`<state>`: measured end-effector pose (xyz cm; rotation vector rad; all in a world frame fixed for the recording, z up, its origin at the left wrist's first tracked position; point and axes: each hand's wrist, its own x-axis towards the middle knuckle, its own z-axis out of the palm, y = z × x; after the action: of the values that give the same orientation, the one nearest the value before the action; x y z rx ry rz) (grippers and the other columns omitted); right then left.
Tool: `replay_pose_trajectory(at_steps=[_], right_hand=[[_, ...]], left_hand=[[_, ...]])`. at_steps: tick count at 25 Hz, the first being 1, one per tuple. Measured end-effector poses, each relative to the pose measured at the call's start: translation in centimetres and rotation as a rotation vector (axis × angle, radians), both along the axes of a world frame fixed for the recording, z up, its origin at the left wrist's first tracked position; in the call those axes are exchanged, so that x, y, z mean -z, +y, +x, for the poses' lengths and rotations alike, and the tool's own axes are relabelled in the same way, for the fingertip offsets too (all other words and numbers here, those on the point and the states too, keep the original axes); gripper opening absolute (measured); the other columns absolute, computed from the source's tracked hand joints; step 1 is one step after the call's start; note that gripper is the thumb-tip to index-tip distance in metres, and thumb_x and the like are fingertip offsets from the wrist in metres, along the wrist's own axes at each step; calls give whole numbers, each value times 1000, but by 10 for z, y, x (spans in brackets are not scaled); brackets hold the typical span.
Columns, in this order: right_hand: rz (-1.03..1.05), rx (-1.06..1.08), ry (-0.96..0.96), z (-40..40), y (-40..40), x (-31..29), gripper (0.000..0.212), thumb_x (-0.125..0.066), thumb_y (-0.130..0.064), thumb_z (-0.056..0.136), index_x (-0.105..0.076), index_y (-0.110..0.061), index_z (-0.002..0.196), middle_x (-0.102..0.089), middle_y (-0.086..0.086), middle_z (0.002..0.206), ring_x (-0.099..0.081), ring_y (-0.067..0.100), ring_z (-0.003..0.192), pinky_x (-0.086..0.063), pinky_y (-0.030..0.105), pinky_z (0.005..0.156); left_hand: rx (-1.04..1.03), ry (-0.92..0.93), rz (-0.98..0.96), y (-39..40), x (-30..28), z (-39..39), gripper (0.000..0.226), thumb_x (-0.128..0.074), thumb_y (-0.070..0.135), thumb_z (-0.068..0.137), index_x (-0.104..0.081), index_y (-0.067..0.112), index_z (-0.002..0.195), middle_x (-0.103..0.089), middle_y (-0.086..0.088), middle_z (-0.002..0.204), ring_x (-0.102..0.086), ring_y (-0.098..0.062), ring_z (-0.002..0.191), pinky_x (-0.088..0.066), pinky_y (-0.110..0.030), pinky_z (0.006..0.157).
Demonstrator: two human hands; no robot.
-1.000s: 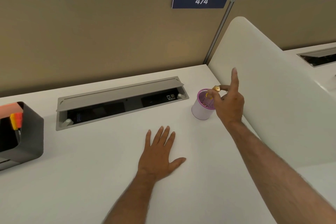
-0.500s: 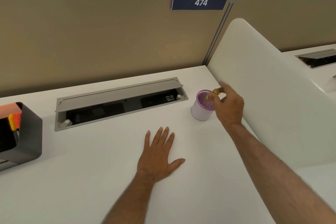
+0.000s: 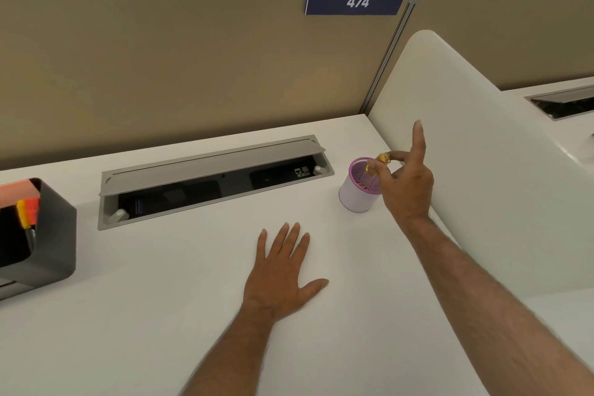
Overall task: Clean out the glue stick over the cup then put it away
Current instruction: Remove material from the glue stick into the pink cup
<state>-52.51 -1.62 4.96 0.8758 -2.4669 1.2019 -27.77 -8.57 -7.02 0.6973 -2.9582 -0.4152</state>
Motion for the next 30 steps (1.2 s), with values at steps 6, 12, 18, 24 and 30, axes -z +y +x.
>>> replay_pose_trajectory(at_steps=[6, 12, 18, 24, 30], right_hand=[[66, -39, 132, -1, 3, 1, 39, -74, -26, 82, -62, -18, 119, -74, 1, 88, -64, 28, 63, -43, 26, 61], [-9, 6, 39, 2, 2, 0, 73, -77, -25, 81, -32, -26, 138, -74, -5, 90, -58, 21, 56, -47, 27, 60], [55, -18, 151, 1, -1, -1, 30, -72, -35, 81, -58, -20, 103, -75, 0, 84, -63, 27, 59, -40, 25, 60], [14, 5, 89, 3, -3, -4, 40, -75, -36, 81, -52, -22, 111, -74, -4, 86, -60, 24, 58, -42, 27, 60], [32, 29, 70, 4, -3, -6, 39, -73, -29, 84, -56, -22, 118, -74, -6, 88, -61, 25, 60, -44, 28, 62]], left_hand=[[1, 3, 3, 0, 0, 1, 88, -20, 80, 87, -16, 23, 154, -6, -2, 164, 6, -19, 150, 2, -57, 118], [0, 16, 11, 0, -1, 0, 87, -23, 80, 87, -19, 22, 153, -8, -3, 164, 4, -19, 150, 0, -58, 118], [1, 0, 3, 0, -2, 0, 88, -21, 80, 87, -17, 23, 153, -6, -2, 164, 7, -18, 150, 1, -57, 118], [2, -3, 5, 0, -3, 0, 88, -20, 80, 87, -16, 23, 154, -5, -2, 164, 7, -19, 150, 2, -57, 118], [-6, 0, 3, 0, -3, 0, 88, -22, 80, 87, -18, 23, 153, -6, -2, 164, 6, -19, 150, 1, -57, 118]])
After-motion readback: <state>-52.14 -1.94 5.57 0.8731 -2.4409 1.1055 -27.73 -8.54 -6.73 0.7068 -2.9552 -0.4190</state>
